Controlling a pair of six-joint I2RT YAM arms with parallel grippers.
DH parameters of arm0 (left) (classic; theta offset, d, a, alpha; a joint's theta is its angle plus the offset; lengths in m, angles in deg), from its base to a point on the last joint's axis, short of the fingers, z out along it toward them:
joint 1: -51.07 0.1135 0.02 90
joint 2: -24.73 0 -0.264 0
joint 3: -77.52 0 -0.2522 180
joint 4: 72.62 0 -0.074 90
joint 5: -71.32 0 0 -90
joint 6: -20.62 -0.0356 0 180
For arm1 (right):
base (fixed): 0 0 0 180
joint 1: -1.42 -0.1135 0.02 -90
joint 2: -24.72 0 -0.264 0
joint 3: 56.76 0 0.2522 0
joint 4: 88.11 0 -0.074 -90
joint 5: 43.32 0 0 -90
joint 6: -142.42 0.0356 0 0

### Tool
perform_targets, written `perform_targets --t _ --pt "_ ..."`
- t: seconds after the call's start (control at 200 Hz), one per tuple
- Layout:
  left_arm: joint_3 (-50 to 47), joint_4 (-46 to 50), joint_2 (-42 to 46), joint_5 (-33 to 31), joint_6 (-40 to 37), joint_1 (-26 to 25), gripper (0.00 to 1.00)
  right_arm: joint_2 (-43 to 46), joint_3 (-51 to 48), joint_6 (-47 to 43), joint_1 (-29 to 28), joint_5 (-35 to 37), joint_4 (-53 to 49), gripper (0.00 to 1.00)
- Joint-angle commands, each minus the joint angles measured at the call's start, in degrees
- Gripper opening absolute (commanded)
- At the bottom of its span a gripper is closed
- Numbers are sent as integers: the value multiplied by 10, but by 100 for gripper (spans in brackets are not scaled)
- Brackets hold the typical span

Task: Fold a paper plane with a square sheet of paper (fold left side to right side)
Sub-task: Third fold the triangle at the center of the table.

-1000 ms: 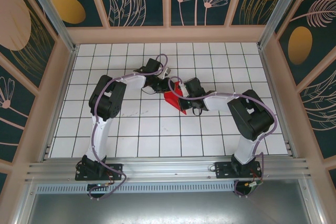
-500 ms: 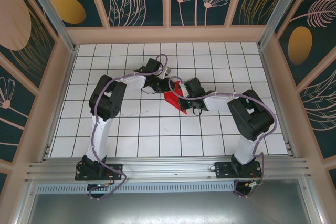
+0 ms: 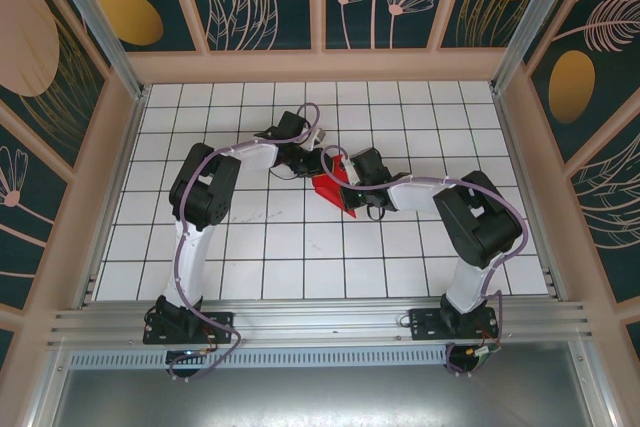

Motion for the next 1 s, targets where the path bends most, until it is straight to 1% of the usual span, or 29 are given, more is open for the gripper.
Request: perform_targets --t 0.0,0.225,0.6,0.996 --pt "-11 17 -18 -24 -13 -2 21 26 5 12 6 10 2 0" --pt "-11 16 -17 -25 -13 -2 21 27 7 9 6 11 -1 0" --pt "-10 17 -18 -23 -14 -2 21 -1 17 4 6 15 -8 0" --pt "-13 15 -11 -23 -14 -3 22 -31 18 -5 -6 10 -33 0"
